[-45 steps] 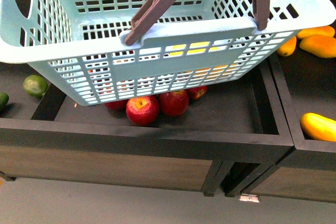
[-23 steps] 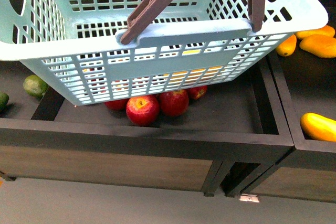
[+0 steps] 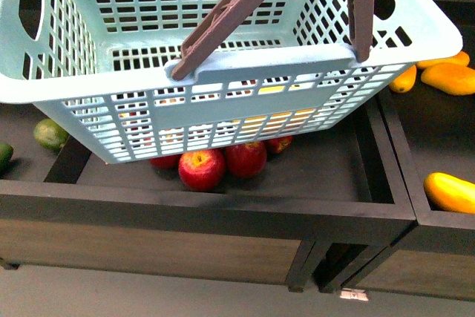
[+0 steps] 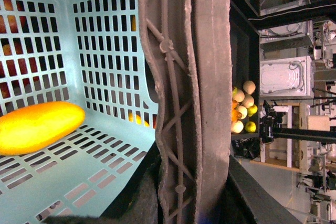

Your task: Pick mango and avocado into basket

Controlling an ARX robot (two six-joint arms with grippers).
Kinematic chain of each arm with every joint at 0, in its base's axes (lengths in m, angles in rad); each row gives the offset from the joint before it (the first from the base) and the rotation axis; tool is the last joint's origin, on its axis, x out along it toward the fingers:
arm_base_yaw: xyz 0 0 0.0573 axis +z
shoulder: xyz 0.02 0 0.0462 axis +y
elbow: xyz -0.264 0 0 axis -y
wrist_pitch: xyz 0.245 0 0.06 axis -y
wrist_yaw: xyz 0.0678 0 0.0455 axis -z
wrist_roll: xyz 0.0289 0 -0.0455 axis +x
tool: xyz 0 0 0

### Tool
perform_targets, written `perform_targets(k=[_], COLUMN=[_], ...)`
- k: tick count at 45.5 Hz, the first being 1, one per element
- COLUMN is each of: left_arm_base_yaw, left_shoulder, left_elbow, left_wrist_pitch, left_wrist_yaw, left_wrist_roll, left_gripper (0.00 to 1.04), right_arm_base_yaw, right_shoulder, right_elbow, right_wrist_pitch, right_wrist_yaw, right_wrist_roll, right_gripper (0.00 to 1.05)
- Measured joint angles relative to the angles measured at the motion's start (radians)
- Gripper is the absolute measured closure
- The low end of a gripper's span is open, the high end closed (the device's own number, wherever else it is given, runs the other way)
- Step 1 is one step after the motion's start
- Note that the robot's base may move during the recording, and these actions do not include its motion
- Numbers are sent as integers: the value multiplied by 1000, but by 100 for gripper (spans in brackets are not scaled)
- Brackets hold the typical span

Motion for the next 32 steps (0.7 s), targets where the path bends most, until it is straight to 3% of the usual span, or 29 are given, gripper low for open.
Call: perform_targets(k=[16, 19, 32], left_arm_base_yaw=[0, 0, -15], left_shoulder=[0, 0, 0], left_elbow=[0, 0, 0], left_wrist_pitch=[0, 0, 0], left_wrist_yaw=[0, 0, 18], left_wrist_roll=[0, 0, -8], left_gripper=[85, 85, 85], right_arm_base_yaw=[0, 0, -1], right_shoulder=[-4, -5, -9], right_elbow=[0, 0, -1], right_wrist_pitch=[-1, -1, -1], right_wrist_yaw=[0, 0, 3], right_wrist_roll=[0, 0, 3], right_gripper=[17, 9, 9])
